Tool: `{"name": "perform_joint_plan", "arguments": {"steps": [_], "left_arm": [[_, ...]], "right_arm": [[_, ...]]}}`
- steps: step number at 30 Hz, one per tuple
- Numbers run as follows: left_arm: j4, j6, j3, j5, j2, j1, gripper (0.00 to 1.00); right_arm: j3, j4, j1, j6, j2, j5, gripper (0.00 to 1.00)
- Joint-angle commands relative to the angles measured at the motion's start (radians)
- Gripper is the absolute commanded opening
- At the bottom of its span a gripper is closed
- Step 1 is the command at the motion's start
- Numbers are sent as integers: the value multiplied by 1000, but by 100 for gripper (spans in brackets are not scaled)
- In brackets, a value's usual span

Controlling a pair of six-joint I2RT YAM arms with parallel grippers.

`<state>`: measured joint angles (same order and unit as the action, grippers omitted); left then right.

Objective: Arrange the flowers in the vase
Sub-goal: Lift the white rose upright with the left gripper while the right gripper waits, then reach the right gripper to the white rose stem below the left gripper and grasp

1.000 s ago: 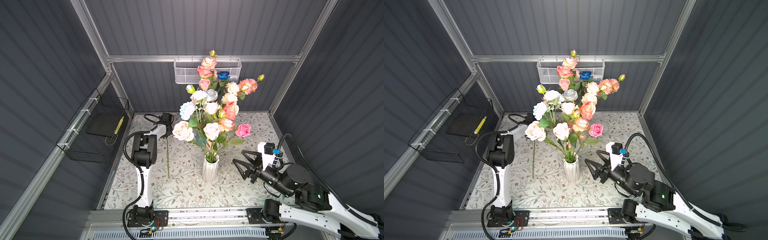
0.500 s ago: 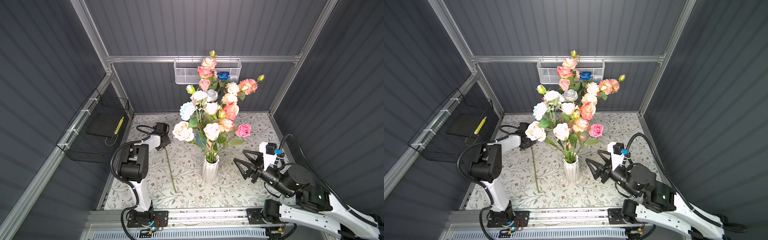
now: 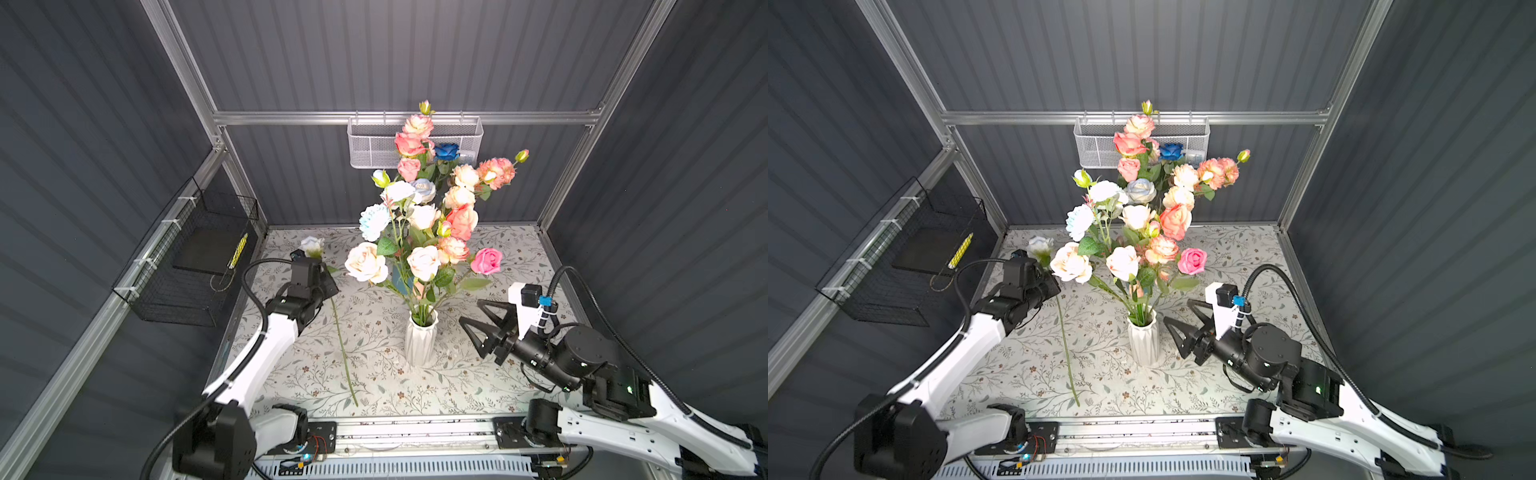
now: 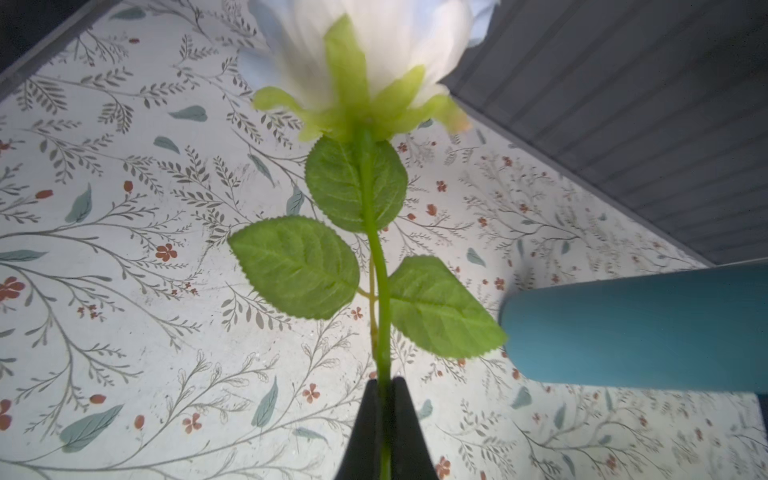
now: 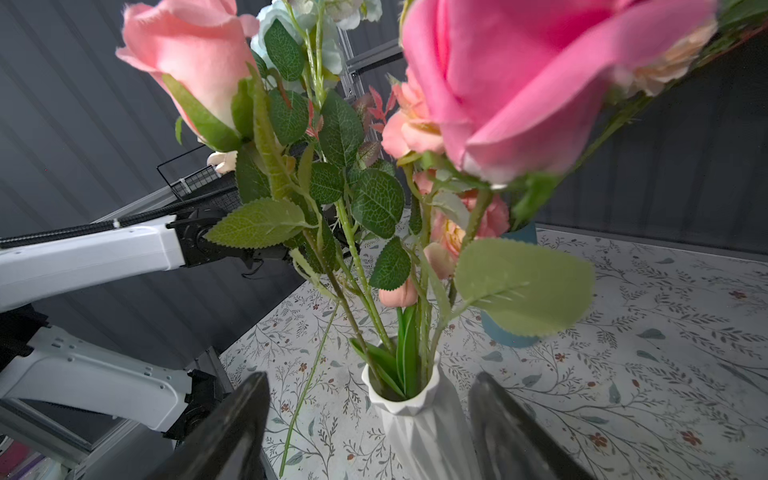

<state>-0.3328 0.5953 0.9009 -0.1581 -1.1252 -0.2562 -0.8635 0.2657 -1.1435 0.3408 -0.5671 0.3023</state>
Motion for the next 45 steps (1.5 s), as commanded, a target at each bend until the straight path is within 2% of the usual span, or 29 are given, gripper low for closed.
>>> {"name": "perform_joint_plan", "arguments": {"steps": [1,7,11,13,17,20,24,26,31,37,45], "left_arm": [[-129,-16,15,6,131,0,0],[-260,-57,200,60,284,0,0],[-251,-78,307,170,342,0,0],[-221,-79,345,237,364,0,0],[-139,-80,378,350,410,0,0],[-78,-90,373,400,450,0,0],[-48,-112,363,426,494,0,0],[-41,-120,358,447,506,0,0],[-18,-153,341,515,540,0,0],[27,-189,301,597,594,0,0],[102,-167,289,724,638,0,0]], "right_arm": [[-30,-36,-7,9,-10,-27,78],[-72,-35,-8,-5,-23,-45,78],[-114,-31,-8,-21,-25,-79,79],[-135,-36,-9,-38,-29,-123,79],[-208,-34,-9,-90,-75,-294,79],[-302,-1,-29,-126,-159,-388,77],[-443,44,-143,-226,-309,-363,77],[-502,48,-166,-242,-387,-387,78],[-667,64,-201,-239,-581,-479,79],[-902,178,-228,-180,-799,-531,79],[-1101,274,-237,-172,-988,-507,80]]}}
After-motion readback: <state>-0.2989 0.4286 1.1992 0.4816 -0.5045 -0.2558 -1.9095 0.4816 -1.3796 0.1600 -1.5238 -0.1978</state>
